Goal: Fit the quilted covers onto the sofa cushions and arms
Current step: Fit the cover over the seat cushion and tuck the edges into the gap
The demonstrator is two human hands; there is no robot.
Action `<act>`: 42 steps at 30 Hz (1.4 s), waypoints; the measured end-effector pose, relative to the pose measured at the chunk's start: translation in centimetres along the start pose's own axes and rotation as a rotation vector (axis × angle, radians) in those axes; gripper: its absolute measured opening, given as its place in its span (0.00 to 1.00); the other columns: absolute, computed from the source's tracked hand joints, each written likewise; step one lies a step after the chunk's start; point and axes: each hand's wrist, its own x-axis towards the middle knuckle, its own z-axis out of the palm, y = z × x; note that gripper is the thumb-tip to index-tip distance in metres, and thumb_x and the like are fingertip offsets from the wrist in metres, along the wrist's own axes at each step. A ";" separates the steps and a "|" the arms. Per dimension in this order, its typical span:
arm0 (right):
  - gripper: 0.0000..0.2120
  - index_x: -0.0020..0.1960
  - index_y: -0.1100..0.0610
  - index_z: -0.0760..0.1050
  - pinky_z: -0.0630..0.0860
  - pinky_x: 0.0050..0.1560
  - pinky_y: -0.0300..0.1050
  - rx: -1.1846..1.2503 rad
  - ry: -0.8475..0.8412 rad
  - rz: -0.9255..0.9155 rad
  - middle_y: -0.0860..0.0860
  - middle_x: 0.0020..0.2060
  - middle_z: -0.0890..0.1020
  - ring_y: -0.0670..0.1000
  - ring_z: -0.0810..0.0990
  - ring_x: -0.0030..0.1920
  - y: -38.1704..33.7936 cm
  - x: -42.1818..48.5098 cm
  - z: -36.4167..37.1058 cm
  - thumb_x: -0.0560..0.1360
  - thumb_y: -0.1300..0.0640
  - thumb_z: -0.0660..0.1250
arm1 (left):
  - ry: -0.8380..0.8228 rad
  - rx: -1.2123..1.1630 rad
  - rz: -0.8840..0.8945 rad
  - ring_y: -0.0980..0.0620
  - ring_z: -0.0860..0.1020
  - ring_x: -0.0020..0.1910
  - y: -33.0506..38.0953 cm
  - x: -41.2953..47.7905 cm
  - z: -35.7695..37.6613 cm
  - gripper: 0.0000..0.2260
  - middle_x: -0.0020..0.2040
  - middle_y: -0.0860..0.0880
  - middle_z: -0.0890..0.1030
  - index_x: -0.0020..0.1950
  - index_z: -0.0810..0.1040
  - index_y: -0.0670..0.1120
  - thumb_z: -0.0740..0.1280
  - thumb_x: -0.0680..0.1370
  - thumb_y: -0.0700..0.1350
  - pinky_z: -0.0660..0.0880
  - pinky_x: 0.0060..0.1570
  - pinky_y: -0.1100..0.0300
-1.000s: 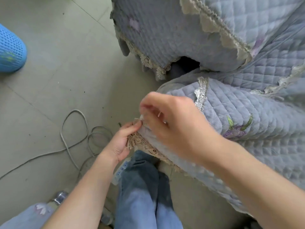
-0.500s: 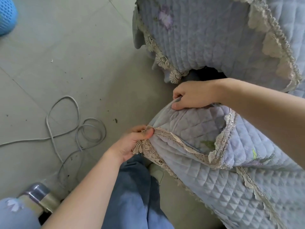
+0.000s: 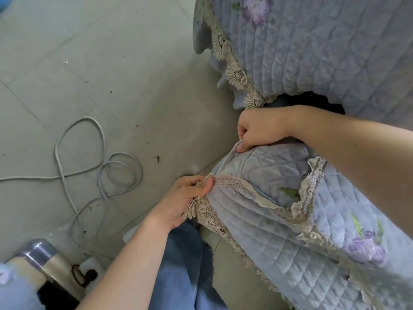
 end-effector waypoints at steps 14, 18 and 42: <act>0.17 0.40 0.63 0.78 0.73 0.34 0.50 -0.001 0.038 -0.156 0.55 0.32 0.78 0.49 0.72 0.31 -3.0 -5.3 0.8 0.74 0.48 0.66 | 0.022 -0.153 0.100 0.43 0.80 0.57 -3.6 -4.2 0.4 0.26 0.56 0.39 0.82 0.53 0.83 0.40 0.82 0.59 0.50 0.78 0.54 0.55; 0.14 0.38 0.63 0.78 0.69 0.32 0.48 -0.072 0.085 -0.133 0.60 0.32 0.78 0.53 0.73 0.32 -4.7 -3.3 2.6 0.73 0.52 0.66 | 0.041 -0.331 0.105 0.43 0.76 0.64 -5.9 -2.1 0.1 0.19 0.62 0.41 0.79 0.58 0.82 0.43 0.73 0.71 0.51 0.74 0.62 0.50; 0.17 0.38 0.62 0.74 0.68 0.33 0.46 -0.204 0.068 -0.248 0.51 0.29 0.73 0.49 0.68 0.30 -2.6 1.3 2.2 0.74 0.48 0.67 | -0.101 -0.398 0.094 0.44 0.80 0.56 -7.3 3.1 -1.8 0.28 0.55 0.42 0.82 0.53 0.84 0.41 0.82 0.57 0.52 0.77 0.58 0.51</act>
